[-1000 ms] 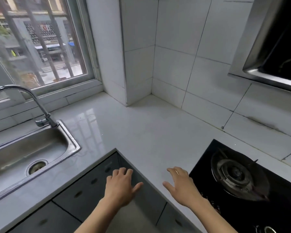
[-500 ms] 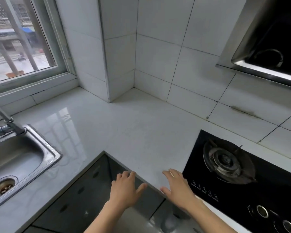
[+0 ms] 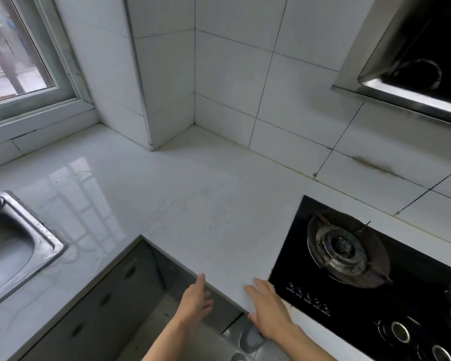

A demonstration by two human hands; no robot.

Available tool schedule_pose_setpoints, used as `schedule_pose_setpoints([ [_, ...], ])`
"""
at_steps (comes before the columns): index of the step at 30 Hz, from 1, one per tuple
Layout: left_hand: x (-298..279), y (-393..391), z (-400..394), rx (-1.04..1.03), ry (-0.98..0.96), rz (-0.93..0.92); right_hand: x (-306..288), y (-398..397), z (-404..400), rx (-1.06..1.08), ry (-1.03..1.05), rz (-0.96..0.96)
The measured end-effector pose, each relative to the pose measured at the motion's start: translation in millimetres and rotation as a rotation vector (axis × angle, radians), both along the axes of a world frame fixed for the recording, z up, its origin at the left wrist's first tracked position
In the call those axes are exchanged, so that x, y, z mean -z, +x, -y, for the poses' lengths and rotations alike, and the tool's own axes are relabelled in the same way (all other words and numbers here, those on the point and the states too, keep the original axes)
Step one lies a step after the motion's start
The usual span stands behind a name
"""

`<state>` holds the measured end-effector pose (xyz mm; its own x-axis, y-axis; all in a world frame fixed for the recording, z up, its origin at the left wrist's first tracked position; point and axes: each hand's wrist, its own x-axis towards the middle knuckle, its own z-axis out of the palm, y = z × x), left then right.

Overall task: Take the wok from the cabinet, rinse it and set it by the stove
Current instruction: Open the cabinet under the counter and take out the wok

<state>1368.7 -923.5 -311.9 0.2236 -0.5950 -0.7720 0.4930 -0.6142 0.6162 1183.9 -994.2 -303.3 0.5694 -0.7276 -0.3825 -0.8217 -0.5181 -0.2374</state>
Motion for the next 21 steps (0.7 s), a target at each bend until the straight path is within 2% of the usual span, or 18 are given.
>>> schedule_pose_setpoints([
  [3,9.1,-10.6,10.0,-0.195,-0.010,-0.237,6.9,-5.2,1.5,-0.014,-0.012,0.018],
  [9,33.5,-24.9,18.0,-0.470,0.007,-0.394,18.5,-9.2,2.3,-0.026,0.028,0.057],
  [15,49.0,-34.9,30.2,-0.567,-0.045,-0.532,25.6,-12.2,7.4,-0.010,0.020,0.088],
  [21,57.5,-35.4,26.7,-0.548,-0.065,-0.548,27.7,-11.4,9.1,-0.013,0.007,0.079],
])
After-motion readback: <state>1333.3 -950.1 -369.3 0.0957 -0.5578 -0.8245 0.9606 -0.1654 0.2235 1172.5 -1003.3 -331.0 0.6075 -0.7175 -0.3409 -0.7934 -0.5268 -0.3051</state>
